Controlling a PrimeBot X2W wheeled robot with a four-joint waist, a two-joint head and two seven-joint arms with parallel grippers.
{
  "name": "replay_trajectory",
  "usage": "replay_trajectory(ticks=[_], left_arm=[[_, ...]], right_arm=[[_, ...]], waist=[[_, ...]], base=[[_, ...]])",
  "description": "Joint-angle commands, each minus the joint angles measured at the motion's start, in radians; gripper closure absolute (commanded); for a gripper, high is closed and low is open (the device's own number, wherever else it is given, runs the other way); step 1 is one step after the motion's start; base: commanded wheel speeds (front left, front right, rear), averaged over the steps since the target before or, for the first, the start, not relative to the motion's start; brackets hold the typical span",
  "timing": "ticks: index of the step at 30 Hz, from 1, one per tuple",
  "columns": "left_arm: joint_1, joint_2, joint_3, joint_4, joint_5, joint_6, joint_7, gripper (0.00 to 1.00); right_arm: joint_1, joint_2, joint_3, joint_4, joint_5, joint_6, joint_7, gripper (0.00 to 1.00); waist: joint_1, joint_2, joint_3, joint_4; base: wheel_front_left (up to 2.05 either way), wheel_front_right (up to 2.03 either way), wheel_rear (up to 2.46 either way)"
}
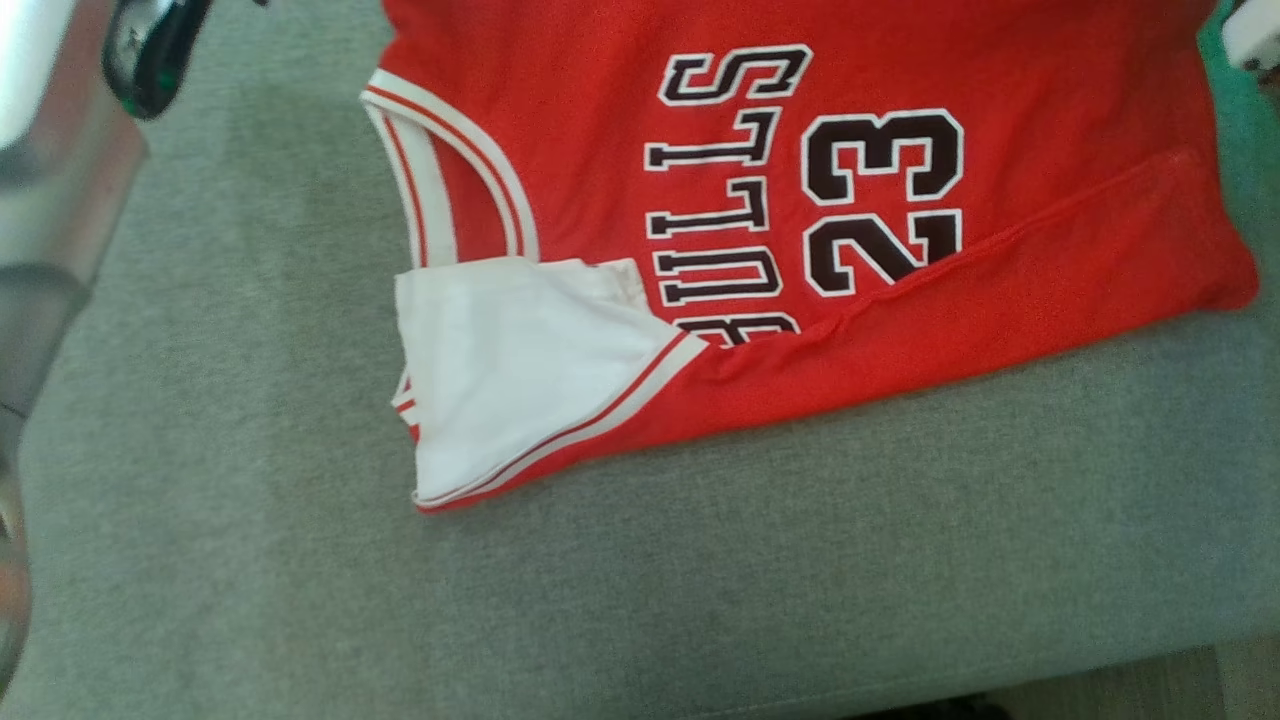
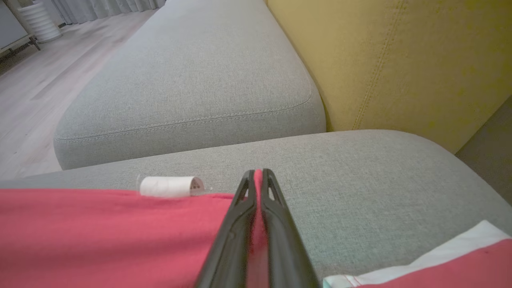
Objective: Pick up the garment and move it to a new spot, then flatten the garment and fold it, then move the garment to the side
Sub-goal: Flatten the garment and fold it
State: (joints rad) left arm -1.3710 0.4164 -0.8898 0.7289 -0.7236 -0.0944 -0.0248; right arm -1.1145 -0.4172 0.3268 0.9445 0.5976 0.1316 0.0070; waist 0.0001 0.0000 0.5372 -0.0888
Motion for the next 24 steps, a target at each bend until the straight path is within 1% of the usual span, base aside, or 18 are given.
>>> replay_trajectory(ticks=[1, 5, 8, 10, 12, 14, 19, 24], left_arm=[[-0.026, 0.035, 0.037, -0.02, -0.017, -0.003, -0.006, 1.0], [0.047, 0.044, 0.023, -0.067, -0.044, -0.014, -0.009, 1.0], [0.128, 0.073, 0.016, -0.129, -0.059, -0.014, -0.025, 1.0], [0.192, 0.098, 0.012, -0.186, -0.066, -0.001, -0.039, 1.0], [0.263, 0.122, 0.008, -0.254, -0.073, 0.021, -0.055, 1.0], [0.339, 0.145, 0.007, -0.326, -0.084, 0.053, -0.07, 1.0], [0.528, 0.203, -0.009, -0.502, -0.103, 0.146, -0.088, 1.0], [0.671, 0.244, -0.03, -0.653, -0.118, 0.209, -0.101, 1.0]], right_arm=[[0.019, -0.022, 0.004, -0.022, 0.007, -0.001, -0.015, 1.0], [0.082, -0.054, 0.019, -0.036, 0.017, -0.001, -0.05, 1.0], [0.142, -0.07, 0.025, -0.053, 0.028, -0.001, -0.073, 1.0], [0.184, -0.08, 0.024, -0.067, 0.034, -0.001, -0.088, 1.0], [0.23, -0.093, 0.029, -0.084, 0.031, -0.001, -0.099, 1.0], [0.276, -0.103, 0.027, -0.1, 0.032, -0.001, -0.106, 1.0], [0.386, -0.121, 0.008, -0.148, 0.038, -0.001, -0.106, 1.0], [0.486, -0.137, -0.035, -0.19, 0.038, -0.001, -0.098, 1.0]], waist=[[-0.0001, 0.0, -0.016, 0.013], [-0.0001, 0.0, -0.05, 0.04], [-0.0001, 0.0, -0.082, 0.054], [-0.0001, 0.0, -0.105, 0.064], [-0.0001, 0.0, -0.13, 0.076], [-0.0001, 0.0, -0.154, 0.089], [-0.0001, 0.0, -0.2, 0.112], [-0.0001, 0.0, -0.225, 0.132]], base=[[0.0, 0.0, 0.0], [0.0, 0.0, 0.0], [0.0, 0.0, 0.0], [0.0, 0.0, 0.0], [0.0, 0.0, 0.0], [0.0, 0.0, 0.0], [0.0, 0.0, 0.0], [0.0, 0.0, 0.0]])
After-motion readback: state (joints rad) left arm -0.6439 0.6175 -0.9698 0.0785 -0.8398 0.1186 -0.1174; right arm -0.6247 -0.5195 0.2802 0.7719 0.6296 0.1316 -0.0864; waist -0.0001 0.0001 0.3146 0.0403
